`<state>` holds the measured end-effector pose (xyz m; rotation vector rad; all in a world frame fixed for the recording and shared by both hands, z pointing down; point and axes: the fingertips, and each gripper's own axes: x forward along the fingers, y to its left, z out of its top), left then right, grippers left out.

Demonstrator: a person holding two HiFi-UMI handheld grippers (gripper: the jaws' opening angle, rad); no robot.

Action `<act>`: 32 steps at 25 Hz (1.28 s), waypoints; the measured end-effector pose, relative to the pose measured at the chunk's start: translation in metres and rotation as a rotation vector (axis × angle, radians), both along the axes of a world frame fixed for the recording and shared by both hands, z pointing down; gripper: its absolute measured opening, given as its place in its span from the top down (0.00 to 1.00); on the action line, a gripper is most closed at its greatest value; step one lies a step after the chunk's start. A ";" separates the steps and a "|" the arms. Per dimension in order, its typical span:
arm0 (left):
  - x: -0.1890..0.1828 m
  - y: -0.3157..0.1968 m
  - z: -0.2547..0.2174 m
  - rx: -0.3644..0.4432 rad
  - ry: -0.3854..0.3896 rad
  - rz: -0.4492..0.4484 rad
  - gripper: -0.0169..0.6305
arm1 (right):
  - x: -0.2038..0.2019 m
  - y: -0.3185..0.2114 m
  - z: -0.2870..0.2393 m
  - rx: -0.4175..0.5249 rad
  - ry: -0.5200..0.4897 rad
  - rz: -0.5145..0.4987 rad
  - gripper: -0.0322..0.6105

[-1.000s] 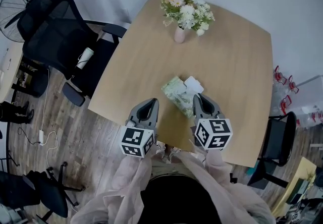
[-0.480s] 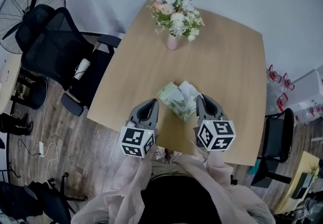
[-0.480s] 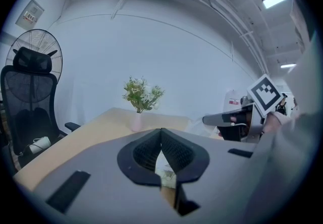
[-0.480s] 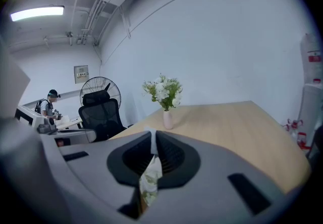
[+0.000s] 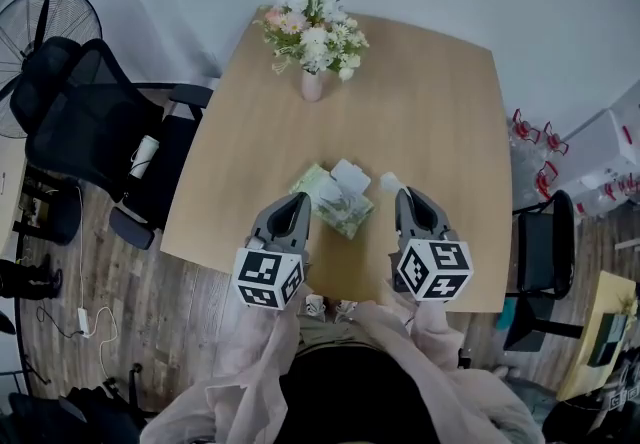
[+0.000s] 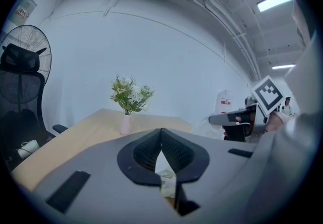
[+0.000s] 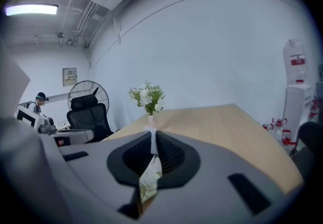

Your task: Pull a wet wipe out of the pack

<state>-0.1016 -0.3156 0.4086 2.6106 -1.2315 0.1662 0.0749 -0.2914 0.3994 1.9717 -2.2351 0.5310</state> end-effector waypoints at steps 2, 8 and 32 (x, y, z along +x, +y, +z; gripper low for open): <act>0.008 0.000 0.000 0.000 -0.001 0.017 0.96 | 0.012 0.006 0.001 -0.002 0.002 0.028 0.93; 0.026 0.003 0.003 -0.007 -0.008 0.059 0.96 | 0.040 0.024 0.008 -0.018 0.000 0.106 0.93; 0.040 0.004 0.017 -0.038 -0.028 0.094 0.96 | 0.053 0.050 0.027 -0.064 0.019 0.134 0.94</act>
